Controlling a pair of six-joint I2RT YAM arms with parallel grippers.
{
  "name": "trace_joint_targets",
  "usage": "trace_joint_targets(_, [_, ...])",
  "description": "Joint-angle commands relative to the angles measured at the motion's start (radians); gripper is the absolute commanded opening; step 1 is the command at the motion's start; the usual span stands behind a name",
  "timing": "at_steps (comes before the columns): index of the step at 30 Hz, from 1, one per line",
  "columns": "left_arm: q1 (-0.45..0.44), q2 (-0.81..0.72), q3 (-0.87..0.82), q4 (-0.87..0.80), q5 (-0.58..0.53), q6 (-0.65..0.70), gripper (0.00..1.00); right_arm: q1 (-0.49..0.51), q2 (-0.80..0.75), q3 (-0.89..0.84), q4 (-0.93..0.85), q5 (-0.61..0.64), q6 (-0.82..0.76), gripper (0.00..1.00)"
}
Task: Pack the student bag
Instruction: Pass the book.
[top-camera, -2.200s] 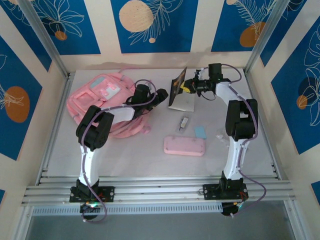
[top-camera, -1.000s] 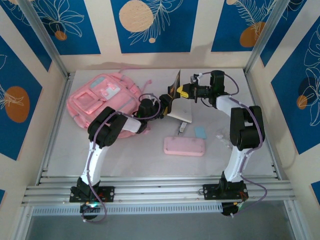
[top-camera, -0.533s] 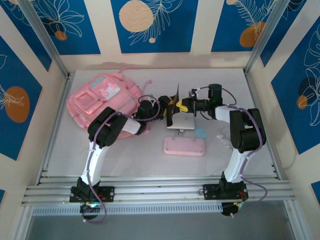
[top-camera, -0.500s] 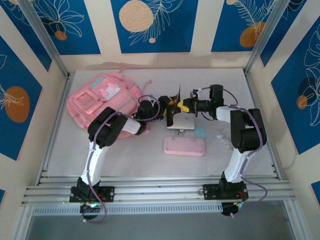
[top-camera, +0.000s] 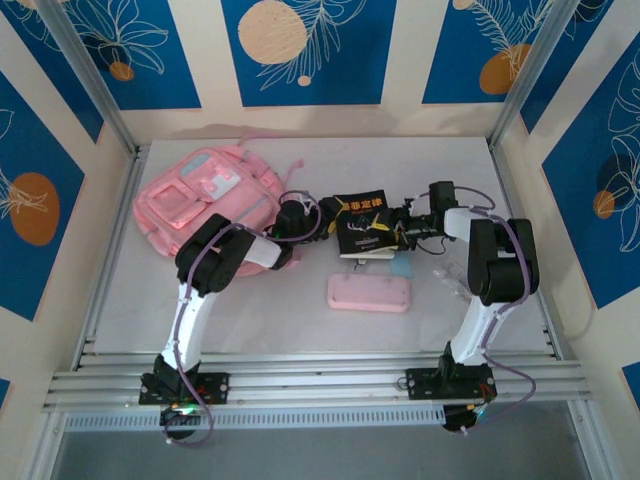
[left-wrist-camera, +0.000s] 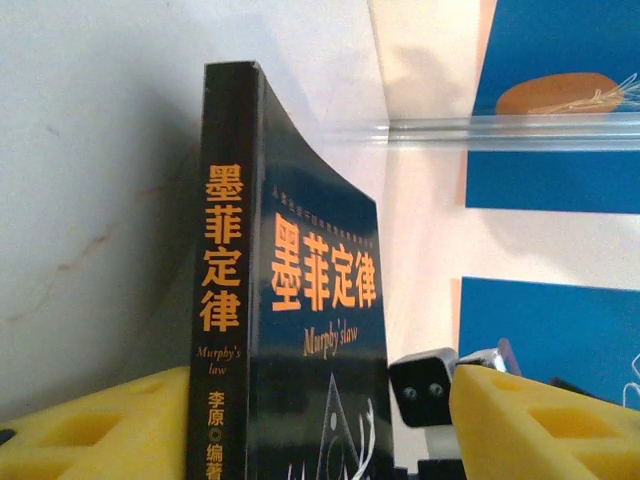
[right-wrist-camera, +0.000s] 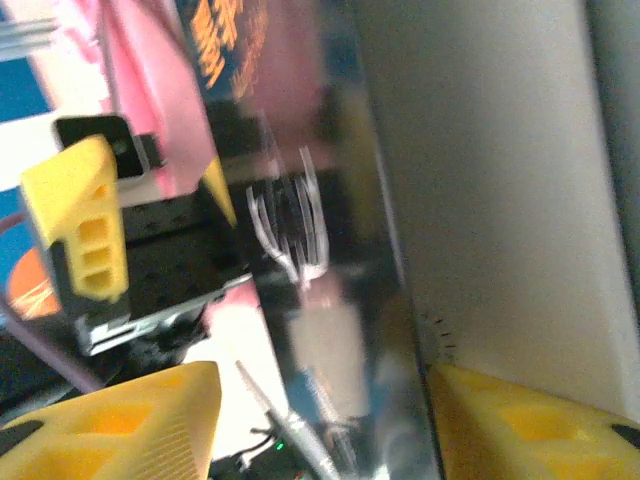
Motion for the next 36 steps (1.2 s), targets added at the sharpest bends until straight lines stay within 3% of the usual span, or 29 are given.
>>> trace_joint_targets(1, [-0.008, -0.032, 0.017, -0.043, 0.069, 0.066, 0.61, 0.014, -0.063, 0.047, -0.178, 0.209, -0.137, 0.60])
trace_joint_targets(6, [-0.008, -0.036, 0.020, -0.097, 0.094, 0.108, 0.53, 0.016, -0.080, 0.057, -0.210, 0.304, -0.160, 0.61])
trace_joint_targets(15, [-0.032, 0.000, 0.099, -0.133, 0.132, 0.133, 0.52, 0.031, -0.097, 0.059, -0.206, 0.439, -0.183, 0.63])
trace_joint_targets(20, [-0.042, 0.018, 0.137, -0.131, 0.150, 0.130, 0.39, 0.072, -0.028, 0.087, -0.174, 0.399, -0.199, 0.58])
trace_joint_targets(28, [-0.044, 0.012, 0.149, -0.166, 0.186, 0.158, 0.27, 0.096, -0.018, 0.110, -0.154, 0.371, -0.203, 0.54])
trace_joint_targets(31, [-0.040, 0.006, 0.140, -0.170, 0.188, 0.163, 0.10, 0.087, -0.038, 0.117, -0.179, 0.392, -0.201, 0.54])
trace_joint_targets(36, [-0.011, -0.032, 0.140, -0.162, 0.171, 0.167, 0.02, 0.046, -0.135, 0.102, -0.246, 0.440, -0.122, 0.61])
